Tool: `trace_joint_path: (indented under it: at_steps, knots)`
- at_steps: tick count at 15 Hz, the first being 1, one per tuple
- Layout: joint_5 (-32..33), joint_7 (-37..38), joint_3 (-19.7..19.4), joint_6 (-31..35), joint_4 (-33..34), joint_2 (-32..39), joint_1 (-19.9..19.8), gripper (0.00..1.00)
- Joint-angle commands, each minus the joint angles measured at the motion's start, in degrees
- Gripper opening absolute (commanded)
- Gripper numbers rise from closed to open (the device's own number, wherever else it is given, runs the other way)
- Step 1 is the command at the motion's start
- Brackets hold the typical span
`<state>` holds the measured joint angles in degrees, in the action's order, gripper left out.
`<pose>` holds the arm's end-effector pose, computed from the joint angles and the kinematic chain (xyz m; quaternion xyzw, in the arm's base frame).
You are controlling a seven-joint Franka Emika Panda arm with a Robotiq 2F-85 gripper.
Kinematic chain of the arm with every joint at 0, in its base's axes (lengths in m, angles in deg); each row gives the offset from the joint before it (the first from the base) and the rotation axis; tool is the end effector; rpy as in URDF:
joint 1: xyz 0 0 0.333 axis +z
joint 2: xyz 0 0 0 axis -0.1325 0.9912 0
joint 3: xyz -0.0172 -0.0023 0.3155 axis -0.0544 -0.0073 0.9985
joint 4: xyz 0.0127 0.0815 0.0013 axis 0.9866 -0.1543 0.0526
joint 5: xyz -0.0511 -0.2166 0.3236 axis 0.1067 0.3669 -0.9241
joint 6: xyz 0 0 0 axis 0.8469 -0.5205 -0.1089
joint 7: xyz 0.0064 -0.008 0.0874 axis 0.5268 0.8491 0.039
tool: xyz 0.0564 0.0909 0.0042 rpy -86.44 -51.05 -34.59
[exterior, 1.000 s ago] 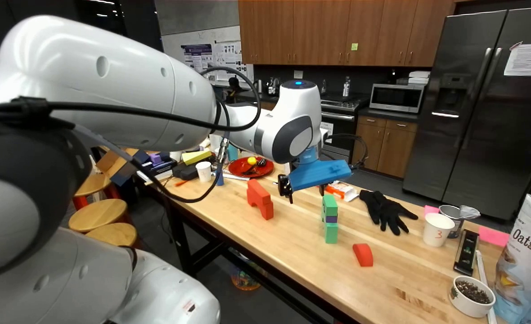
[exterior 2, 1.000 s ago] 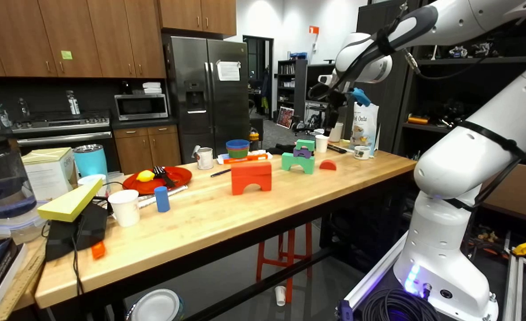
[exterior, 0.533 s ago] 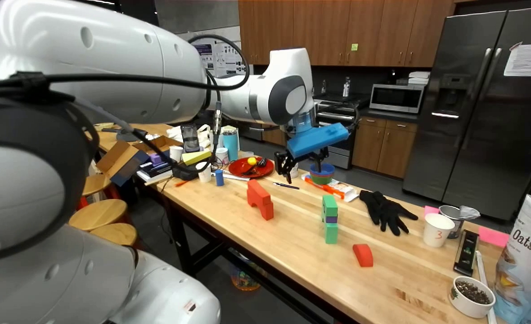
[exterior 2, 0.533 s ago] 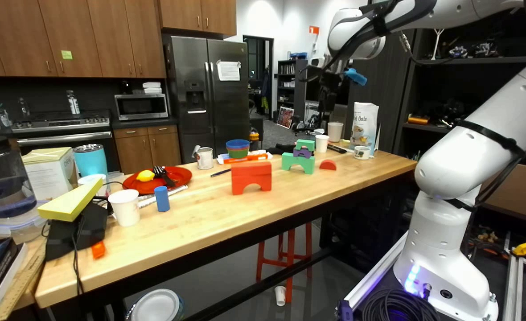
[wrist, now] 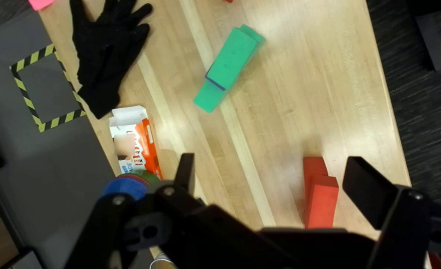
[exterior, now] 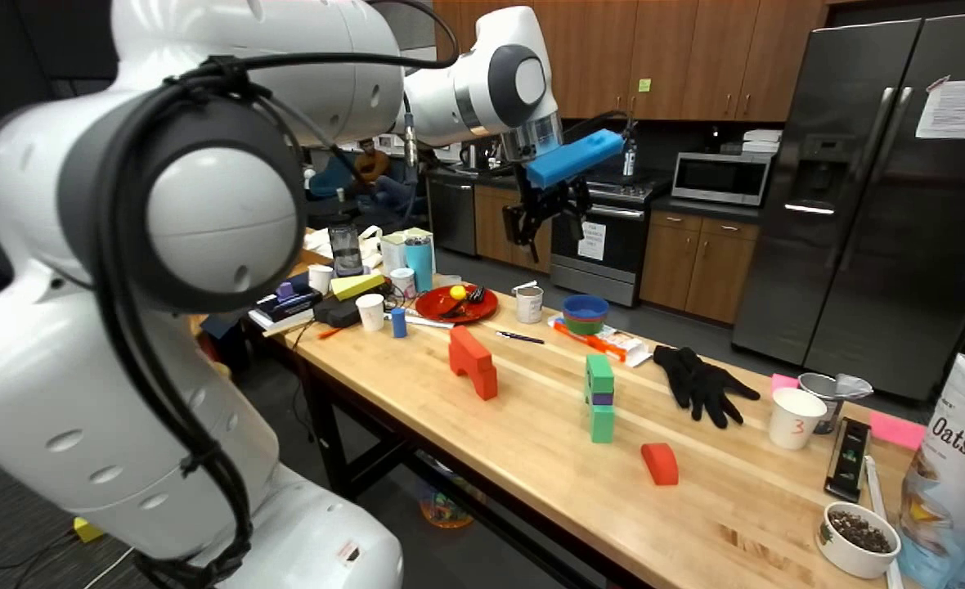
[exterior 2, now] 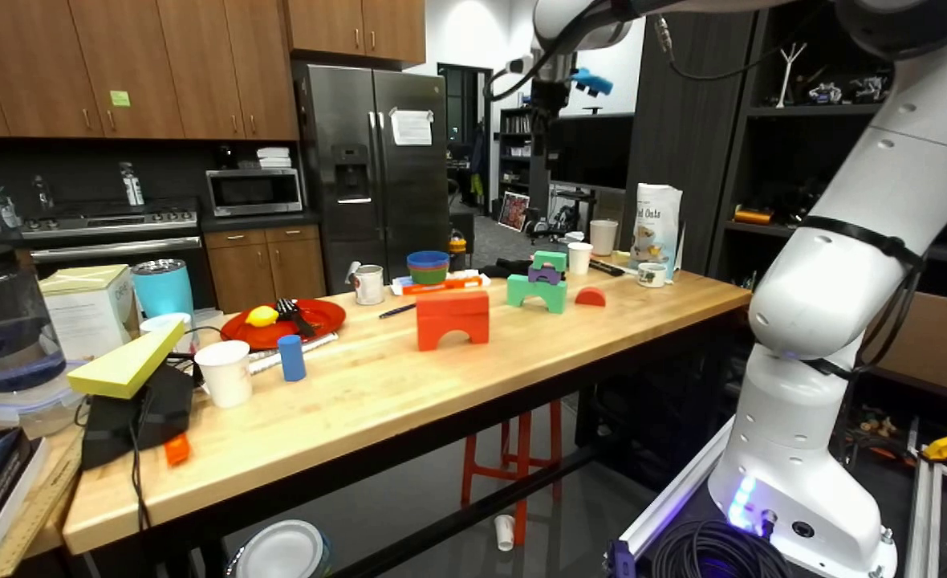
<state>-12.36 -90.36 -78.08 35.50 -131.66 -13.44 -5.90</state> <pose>0.4851 -0.0459 0.6323 0.8698 0.4726 0.0463 0.1341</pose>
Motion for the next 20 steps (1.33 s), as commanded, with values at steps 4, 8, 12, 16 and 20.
trace_joint_path:
  at_steps: [4,8,12,16,20]
  knots:
    - [1.6,-3.38,4.61,-14.34,24.82,16.57,1.09,1.0]
    - [2.38,-8.07,7.78,-26.22,37.3,22.84,2.21,1.0]
    - [5.8,-14.43,9.93,-36.56,49.69,27.94,3.7,1.0]
    - [11.68,-21.08,10.27,-42.37,61.7,33.19,5.0,1.0]
    - [13.19,-23.64,9.11,-42.62,73.09,36.46,3.83,1.0]
